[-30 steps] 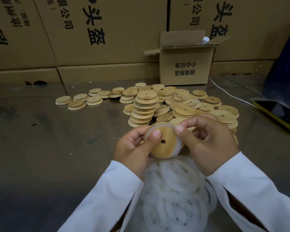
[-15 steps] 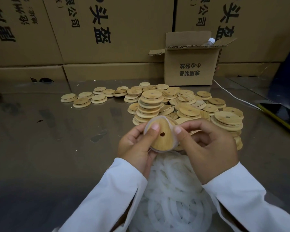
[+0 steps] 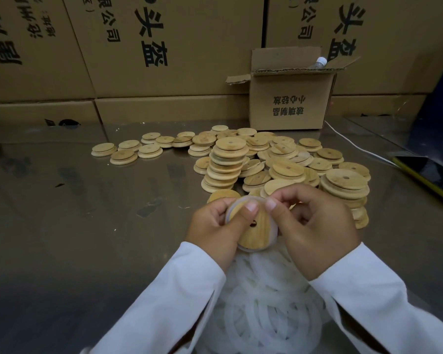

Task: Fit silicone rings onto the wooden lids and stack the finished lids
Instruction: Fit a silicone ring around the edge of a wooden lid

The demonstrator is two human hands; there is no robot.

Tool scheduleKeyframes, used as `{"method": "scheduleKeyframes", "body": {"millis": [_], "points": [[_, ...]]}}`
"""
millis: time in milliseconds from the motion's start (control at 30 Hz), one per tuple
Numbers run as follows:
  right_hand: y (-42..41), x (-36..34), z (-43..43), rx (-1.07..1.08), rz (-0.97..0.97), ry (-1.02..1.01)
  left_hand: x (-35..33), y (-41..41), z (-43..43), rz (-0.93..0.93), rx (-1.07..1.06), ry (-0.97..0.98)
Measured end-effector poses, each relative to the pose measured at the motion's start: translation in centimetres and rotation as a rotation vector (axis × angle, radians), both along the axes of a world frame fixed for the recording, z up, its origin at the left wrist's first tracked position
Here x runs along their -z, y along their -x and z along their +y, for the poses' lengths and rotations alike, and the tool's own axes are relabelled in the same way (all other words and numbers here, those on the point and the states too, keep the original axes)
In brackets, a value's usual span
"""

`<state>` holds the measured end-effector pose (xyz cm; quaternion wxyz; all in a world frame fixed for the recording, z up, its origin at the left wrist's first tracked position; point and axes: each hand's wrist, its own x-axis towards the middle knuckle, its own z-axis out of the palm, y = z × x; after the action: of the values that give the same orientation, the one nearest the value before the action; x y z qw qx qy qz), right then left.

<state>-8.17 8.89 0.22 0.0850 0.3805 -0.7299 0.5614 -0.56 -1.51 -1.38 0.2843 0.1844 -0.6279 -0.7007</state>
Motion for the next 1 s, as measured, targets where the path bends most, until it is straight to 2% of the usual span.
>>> {"method": "scheduleKeyframes", "body": {"millis": [133,300,600,700,767,833,900,1000], "points": [[0.4,-0.6,0.2,-0.089,-0.246,0.009,-0.3,0.0,0.0,-0.001,-0.001,0.018],[0.6,-1.0,0.2,-0.147,-0.366,0.072,-0.6,-0.1,-0.5,0.036,0.031,0.03],[0.2,-1.0,0.1,-0.143,-0.293,0.069,-0.4,-0.1,-0.5,0.105,-0.037,0.026],[-0.1,-0.6,0.0,-0.126,-0.3,0.115,-0.3,-0.1,-0.2,0.1,-0.076,0.087],[-0.4,-0.2,-0.1,-0.065,-0.215,0.08,-0.3,0.0,-0.1,0.089,-0.107,0.15],[-0.5,0.3,-0.1,0.028,-0.03,-0.041,-0.4,0.0,-0.1,0.097,-0.15,0.153],[-0.7,0.5,-0.1,0.084,0.106,-0.096,-0.4,0.0,-0.3,0.118,-0.187,0.093],[-0.8,0.6,-0.2,0.106,0.159,-0.065,-0.5,0.0,-0.5,0.159,-0.165,-0.018]]}}
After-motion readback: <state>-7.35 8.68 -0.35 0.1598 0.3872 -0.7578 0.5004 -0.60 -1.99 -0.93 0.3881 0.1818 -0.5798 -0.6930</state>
